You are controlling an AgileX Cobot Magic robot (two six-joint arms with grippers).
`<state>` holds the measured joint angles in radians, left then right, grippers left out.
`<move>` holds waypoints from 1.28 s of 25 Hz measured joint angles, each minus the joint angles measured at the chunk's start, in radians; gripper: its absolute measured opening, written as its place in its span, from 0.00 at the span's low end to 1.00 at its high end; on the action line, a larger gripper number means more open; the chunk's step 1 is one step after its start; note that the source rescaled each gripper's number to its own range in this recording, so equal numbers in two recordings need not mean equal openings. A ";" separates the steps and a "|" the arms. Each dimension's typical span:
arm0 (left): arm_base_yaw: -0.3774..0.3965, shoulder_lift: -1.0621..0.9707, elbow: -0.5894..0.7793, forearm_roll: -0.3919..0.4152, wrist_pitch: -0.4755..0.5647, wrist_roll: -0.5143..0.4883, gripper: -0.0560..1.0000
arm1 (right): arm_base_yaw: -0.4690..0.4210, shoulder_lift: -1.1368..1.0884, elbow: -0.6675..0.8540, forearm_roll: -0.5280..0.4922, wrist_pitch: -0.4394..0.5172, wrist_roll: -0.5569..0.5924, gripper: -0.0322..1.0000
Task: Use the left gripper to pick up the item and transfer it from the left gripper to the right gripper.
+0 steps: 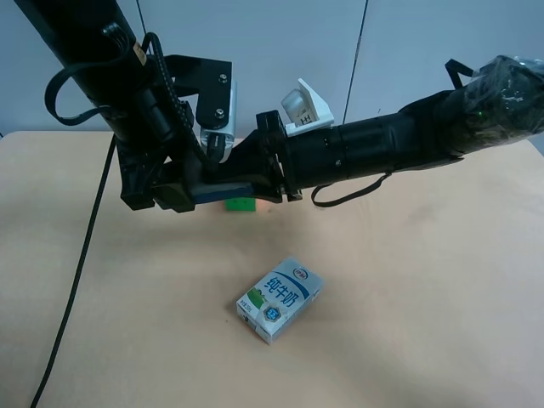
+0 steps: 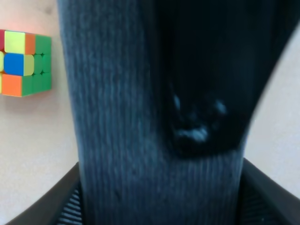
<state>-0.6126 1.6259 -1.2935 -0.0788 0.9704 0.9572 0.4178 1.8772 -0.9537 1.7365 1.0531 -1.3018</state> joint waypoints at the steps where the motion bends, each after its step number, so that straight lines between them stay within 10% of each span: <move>1: 0.000 0.000 0.000 0.001 -0.004 0.000 0.05 | 0.000 0.000 0.000 0.002 0.000 0.000 0.07; 5: 0.000 0.000 0.000 0.005 -0.008 0.000 0.08 | 0.000 0.000 0.000 0.003 0.000 -0.003 0.04; 8: 0.000 0.000 0.000 0.004 -0.027 -0.021 0.69 | 0.000 0.000 0.000 0.002 0.000 -0.003 0.03; 11: 0.000 0.000 0.000 0.004 -0.033 -0.037 0.94 | 0.000 0.000 0.000 0.002 0.000 -0.003 0.03; 32: -0.001 -0.505 0.008 0.209 0.235 -0.664 0.99 | 0.000 0.000 0.000 0.002 0.000 -0.003 0.03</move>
<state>-0.6137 1.1207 -1.2851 0.1304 1.2058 0.2934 0.4178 1.8772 -0.9537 1.7381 1.0531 -1.3044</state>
